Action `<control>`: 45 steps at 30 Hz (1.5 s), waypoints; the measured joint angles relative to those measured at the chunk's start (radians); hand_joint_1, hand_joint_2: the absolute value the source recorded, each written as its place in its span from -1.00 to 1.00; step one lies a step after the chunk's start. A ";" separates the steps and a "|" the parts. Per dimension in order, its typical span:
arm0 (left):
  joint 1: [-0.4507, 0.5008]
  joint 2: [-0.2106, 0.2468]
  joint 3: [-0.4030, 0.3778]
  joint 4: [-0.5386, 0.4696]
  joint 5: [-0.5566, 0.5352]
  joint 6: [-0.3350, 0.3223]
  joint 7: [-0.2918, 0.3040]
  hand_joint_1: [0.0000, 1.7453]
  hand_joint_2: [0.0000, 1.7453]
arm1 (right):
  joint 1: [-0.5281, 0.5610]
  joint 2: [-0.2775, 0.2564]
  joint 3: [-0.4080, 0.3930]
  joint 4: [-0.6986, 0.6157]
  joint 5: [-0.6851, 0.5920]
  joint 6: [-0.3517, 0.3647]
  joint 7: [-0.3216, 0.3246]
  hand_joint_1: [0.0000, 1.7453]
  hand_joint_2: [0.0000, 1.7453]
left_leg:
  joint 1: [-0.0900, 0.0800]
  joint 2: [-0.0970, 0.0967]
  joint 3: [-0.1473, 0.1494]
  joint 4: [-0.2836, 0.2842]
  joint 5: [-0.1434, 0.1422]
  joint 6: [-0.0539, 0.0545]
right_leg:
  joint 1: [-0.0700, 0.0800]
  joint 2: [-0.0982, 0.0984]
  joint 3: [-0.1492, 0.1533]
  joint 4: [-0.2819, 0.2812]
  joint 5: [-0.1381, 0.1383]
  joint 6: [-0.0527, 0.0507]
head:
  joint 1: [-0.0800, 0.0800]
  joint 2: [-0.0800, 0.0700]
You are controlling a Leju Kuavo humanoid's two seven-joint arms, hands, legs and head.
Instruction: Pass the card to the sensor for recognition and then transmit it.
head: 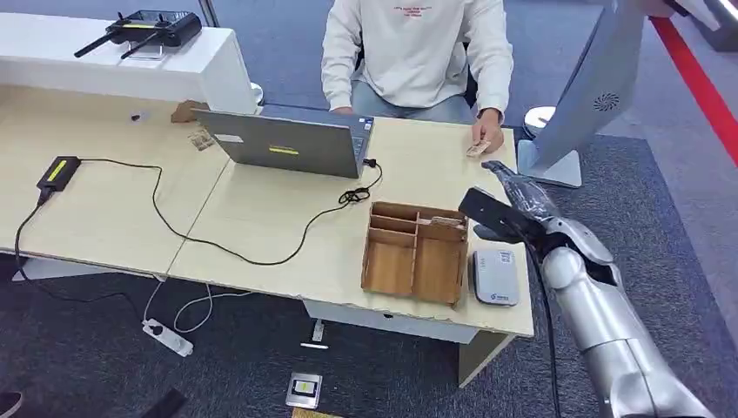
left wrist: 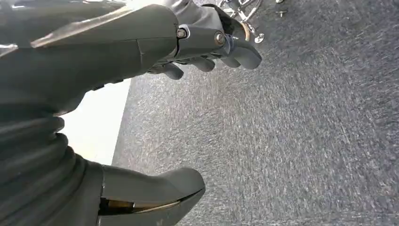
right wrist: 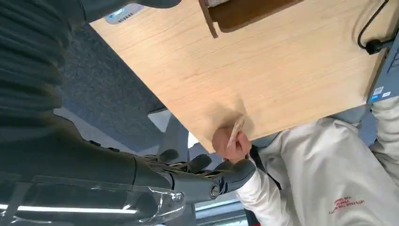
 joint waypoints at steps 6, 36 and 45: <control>0.000 0.000 -0.005 0.000 0.000 0.000 0.000 -1.00 1.00 | -0.001 0.000 0.004 0.019 0.000 0.001 0.000 -1.00 1.00 | 0.000 0.000 0.000 0.000 0.000 0.000 | 0.000 0.000 0.000 0.000 0.000 0.000 | 0.000 0.000; -0.036 -0.014 -0.105 -0.044 -0.045 0.037 -0.070 -1.00 1.00 | 0.009 0.062 0.047 -0.028 0.006 0.075 0.032 -1.00 1.00 | 0.001 0.000 0.000 0.000 0.000 0.000 | 0.000 0.000 0.000 0.000 0.000 0.000 | 0.000 0.000; -0.041 -0.008 -0.145 -0.082 -0.008 0.004 -0.050 -1.00 1.00 | 0.009 0.117 0.068 -0.012 0.014 0.065 0.019 -1.00 1.00 | 0.000 0.000 0.000 0.000 0.000 0.000 | 0.002 0.000 0.000 0.000 0.000 0.000 | 0.001 0.000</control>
